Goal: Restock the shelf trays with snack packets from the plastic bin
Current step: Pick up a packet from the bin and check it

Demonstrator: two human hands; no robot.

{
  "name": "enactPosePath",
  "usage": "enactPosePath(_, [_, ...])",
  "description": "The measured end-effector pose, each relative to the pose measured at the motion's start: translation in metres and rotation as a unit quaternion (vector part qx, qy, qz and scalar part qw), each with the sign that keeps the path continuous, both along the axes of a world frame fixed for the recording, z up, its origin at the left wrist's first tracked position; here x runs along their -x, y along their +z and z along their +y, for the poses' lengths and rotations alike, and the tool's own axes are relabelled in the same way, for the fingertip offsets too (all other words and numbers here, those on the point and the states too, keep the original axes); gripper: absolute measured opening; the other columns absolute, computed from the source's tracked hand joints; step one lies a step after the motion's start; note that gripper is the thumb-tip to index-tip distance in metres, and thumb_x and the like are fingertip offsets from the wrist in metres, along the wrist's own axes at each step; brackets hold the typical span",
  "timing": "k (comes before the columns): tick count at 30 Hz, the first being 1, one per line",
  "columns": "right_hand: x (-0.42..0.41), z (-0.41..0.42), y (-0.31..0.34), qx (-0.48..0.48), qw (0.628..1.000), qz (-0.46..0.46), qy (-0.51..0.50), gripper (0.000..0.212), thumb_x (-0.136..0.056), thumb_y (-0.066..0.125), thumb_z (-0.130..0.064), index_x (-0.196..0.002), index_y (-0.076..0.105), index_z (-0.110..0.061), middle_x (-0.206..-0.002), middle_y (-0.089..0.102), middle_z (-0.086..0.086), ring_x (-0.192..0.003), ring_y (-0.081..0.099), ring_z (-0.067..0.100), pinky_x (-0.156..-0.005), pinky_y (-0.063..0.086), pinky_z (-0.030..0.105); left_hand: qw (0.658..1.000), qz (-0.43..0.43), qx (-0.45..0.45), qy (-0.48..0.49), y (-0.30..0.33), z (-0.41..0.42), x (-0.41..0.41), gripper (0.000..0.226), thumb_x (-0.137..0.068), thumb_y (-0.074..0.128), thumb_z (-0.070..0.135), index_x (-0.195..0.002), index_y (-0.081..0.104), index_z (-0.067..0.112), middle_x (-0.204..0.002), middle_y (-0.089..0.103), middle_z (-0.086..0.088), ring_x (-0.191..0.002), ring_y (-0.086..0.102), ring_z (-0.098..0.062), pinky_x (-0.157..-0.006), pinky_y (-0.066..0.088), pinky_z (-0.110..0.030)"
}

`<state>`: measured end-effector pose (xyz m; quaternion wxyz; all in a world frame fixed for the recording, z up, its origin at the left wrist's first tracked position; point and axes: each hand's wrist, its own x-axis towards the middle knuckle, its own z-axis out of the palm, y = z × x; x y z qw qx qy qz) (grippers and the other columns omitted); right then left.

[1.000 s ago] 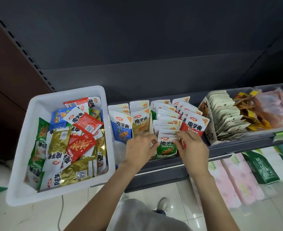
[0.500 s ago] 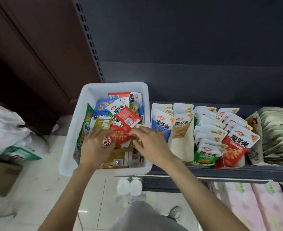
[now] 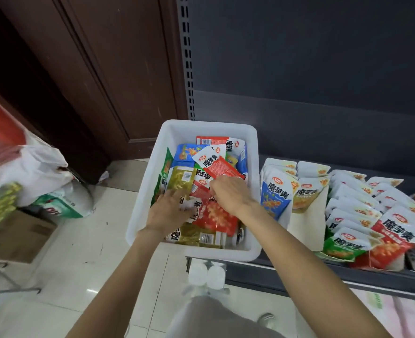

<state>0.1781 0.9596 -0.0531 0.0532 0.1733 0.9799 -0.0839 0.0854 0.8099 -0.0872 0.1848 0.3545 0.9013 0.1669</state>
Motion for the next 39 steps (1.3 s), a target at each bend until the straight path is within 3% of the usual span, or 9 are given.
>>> enactPosePath(3, [-0.014,0.003,0.004,0.028,0.997,0.064,-0.044,0.014,-0.094,0.056,-0.019,-0.106,0.061,-0.013,-0.109,0.058,0.004,-0.091,0.060,0.020,-0.079,0.051,0.034,0.993,-0.049,-0.085,0.071,0.002,0.002,-0.005,0.038,-0.090,0.056,0.041,-0.124,0.052,0.026,-0.131,0.051,-0.003,-0.120,0.050,-0.025,-0.091,0.043,-0.034])
enactPosePath(6, [-0.020,-0.009,-0.005,0.051,0.998,-0.030,-0.015,0.056,-0.086,0.063,-0.046,-0.127,0.048,-0.012,-0.121,0.054,0.005,-0.106,0.057,0.021,-0.089,0.049,0.038,0.991,-0.061,-0.086,0.077,-0.006,0.004,-0.007,0.038,-0.090,0.056,0.037,-0.126,0.052,0.025,-0.131,0.053,-0.003,-0.119,0.051,-0.026,-0.095,0.046,-0.040])
enactPosePath(9, [-0.022,-0.025,-0.017,0.041,0.994,-0.102,-0.014,0.083,-0.078,0.071,-0.046,-0.141,0.031,-0.009,-0.127,0.050,0.012,-0.115,0.051,0.030,-0.096,0.044,0.043,0.996,-0.034,-0.066,0.058,-0.016,0.001,-0.009,0.043,-0.088,0.059,0.035,-0.129,0.051,0.023,-0.134,0.051,-0.004,-0.121,0.049,-0.028,-0.097,0.045,-0.042])
enactPosePath(15, [-0.036,-0.015,0.005,0.134,0.982,0.043,-0.126,0.045,-0.092,0.060,-0.031,-0.129,0.044,-0.012,-0.115,0.062,0.004,-0.098,0.063,0.021,-0.077,0.051,0.030,0.972,-0.108,-0.165,0.129,0.004,0.002,-0.014,0.035,-0.091,0.055,0.039,-0.121,0.055,0.021,-0.121,0.061,0.000,-0.106,0.059,-0.016,-0.077,0.052,-0.029])
enactPosePath(19, [-0.064,-0.007,0.042,0.393,0.863,0.229,-0.221,0.036,-0.090,0.059,-0.038,-0.121,0.050,-0.021,-0.114,0.064,-0.004,-0.100,0.064,0.012,-0.078,0.054,0.025,0.860,-0.359,-0.321,0.167,0.048,0.013,-0.045,0.041,-0.084,0.060,0.042,-0.121,0.058,0.025,-0.114,0.065,0.005,-0.101,0.064,-0.012,-0.079,0.050,-0.020])
enactPosePath(21, [-0.087,-0.007,0.055,0.481,0.796,0.281,-0.236,0.027,-0.088,0.062,-0.035,-0.112,0.052,-0.027,-0.111,0.065,-0.009,-0.097,0.065,0.007,-0.078,0.054,0.022,0.834,-0.393,-0.371,0.112,0.069,0.023,-0.066,0.030,-0.081,0.063,0.030,-0.111,0.062,0.028,-0.102,0.069,0.007,-0.092,0.068,-0.010,-0.073,0.053,-0.019])
enactPosePath(28, [-0.186,0.012,0.086,0.447,0.732,0.432,-0.280,0.033,-0.081,0.069,-0.024,-0.110,0.053,-0.028,-0.106,0.069,-0.010,-0.101,0.064,0.005,-0.077,0.053,0.022,0.894,-0.239,-0.356,-0.135,0.103,0.074,-0.138,0.028,-0.081,0.072,0.016,-0.088,0.060,0.040,-0.081,0.067,0.021,-0.072,0.063,-0.001,-0.064,0.052,-0.018])
enactPosePath(34, [-0.285,0.030,0.109,0.354,0.713,0.515,-0.318,0.035,-0.078,0.067,-0.020,-0.109,0.052,-0.030,-0.104,0.072,-0.006,-0.095,0.068,0.010,-0.068,0.055,0.023,0.875,-0.222,-0.340,-0.262,0.109,0.127,-0.207,0.021,-0.080,0.073,0.018,-0.094,0.066,0.033,-0.084,0.063,0.021,-0.077,0.061,-0.002,-0.066,0.050,-0.016])
enactPosePath(39, [-0.345,0.056,0.090,0.146,0.704,0.550,-0.425,0.022,-0.090,0.062,-0.014,-0.089,0.049,-0.032,-0.083,0.065,-0.030,-0.078,0.061,-0.008,-0.065,0.046,0.010,0.890,-0.007,-0.276,-0.362,0.095,0.176,-0.249,0.033,-0.086,0.065,0.030,-0.119,0.060,0.027,-0.113,0.063,0.009,-0.107,0.054,-0.007,-0.090,0.047,-0.028])
